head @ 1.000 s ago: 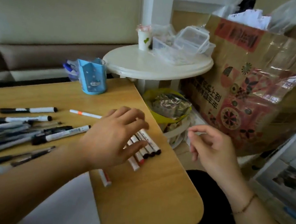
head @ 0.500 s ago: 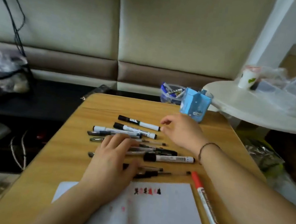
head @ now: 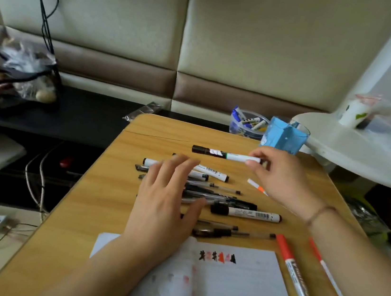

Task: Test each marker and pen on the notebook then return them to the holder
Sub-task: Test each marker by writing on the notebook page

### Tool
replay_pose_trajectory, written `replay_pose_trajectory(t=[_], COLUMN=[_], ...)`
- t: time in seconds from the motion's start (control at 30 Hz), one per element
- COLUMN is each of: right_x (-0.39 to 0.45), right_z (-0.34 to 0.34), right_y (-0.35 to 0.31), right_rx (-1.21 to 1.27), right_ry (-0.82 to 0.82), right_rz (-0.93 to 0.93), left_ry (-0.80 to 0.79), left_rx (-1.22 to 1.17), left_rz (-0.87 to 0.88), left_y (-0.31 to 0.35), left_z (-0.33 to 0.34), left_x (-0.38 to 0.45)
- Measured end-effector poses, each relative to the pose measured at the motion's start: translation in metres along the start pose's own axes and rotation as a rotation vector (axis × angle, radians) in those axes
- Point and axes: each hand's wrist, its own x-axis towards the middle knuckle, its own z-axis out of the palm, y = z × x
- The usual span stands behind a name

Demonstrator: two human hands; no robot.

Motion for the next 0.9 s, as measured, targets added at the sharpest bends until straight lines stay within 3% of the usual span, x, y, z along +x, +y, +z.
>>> replay_pose_trajectory(t=[0.13,0.3,0.53,0.9], right_x=[-0.08,-0.129,-0.138,-0.148], right_z=[-0.043,-0.031,0.005,0.001], right_y=[-0.017,-0.025,-0.027,-0.02], right_rx=[0.364,1.031,1.125,1.081], right_ry=[-0.121,-0.03,-0.166,-0.354], right_rz=[0.017,0.061,-0.045,-0.182], left_ry=[0.07,0.039,-0.391,-0.429], left_rx=[0.075,0.029,-0.348,-0.459], left_rz=[0.102,0.313,0.353,0.35], left_y=[0.012,0.028,0.042,0.027], left_z=[-0.003,-0.003,-0.015,-0.014], left_x=[0.0,-0.006,-0.013,-0.017])
